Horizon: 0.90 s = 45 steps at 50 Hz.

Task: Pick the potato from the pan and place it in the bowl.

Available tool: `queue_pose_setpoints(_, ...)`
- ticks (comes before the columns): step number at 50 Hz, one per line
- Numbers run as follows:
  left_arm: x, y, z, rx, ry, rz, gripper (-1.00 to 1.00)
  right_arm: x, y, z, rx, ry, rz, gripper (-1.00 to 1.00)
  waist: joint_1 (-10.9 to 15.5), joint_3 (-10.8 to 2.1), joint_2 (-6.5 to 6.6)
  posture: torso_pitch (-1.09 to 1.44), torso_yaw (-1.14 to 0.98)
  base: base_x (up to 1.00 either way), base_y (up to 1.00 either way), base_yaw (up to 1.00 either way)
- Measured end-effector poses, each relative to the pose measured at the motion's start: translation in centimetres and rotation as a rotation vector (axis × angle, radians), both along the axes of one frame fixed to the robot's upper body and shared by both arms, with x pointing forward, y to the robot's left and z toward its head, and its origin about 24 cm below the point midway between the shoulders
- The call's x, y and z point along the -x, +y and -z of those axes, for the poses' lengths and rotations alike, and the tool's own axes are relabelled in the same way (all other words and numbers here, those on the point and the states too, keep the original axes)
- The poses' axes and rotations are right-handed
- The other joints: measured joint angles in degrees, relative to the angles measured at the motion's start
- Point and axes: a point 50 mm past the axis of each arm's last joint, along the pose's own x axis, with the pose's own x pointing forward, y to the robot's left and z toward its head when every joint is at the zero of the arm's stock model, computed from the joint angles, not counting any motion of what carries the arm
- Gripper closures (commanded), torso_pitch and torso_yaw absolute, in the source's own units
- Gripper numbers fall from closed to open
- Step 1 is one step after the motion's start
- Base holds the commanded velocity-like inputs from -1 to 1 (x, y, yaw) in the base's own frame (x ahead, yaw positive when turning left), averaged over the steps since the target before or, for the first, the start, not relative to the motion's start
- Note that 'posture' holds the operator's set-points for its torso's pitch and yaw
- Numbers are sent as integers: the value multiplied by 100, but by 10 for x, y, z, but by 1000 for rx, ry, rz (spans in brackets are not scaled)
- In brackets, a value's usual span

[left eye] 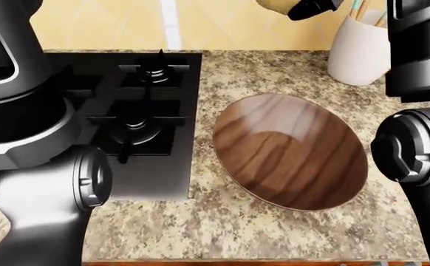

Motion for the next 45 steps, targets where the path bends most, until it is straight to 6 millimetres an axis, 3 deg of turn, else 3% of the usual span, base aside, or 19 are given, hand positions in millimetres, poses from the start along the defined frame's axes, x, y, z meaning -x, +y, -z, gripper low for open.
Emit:
queue_pose_setpoints(15,3,-1,-4,-3,-9,8,-100,22,-3,-8,114,-6,-43,100,-20,14,96,0,0,0,0,0)
queue_pose_setpoints(27,3,-1,-3,-1,-11,11,-100,42,-7,-16,197,-23,-50,100,-58,45,89,0,0,0,0,0)
queue_pose_setpoints(45,2,0,-2,-7,-9,5,-100,63,-10,-12,344,3,-92,100,-74,50,78,0,0,0,0,0)
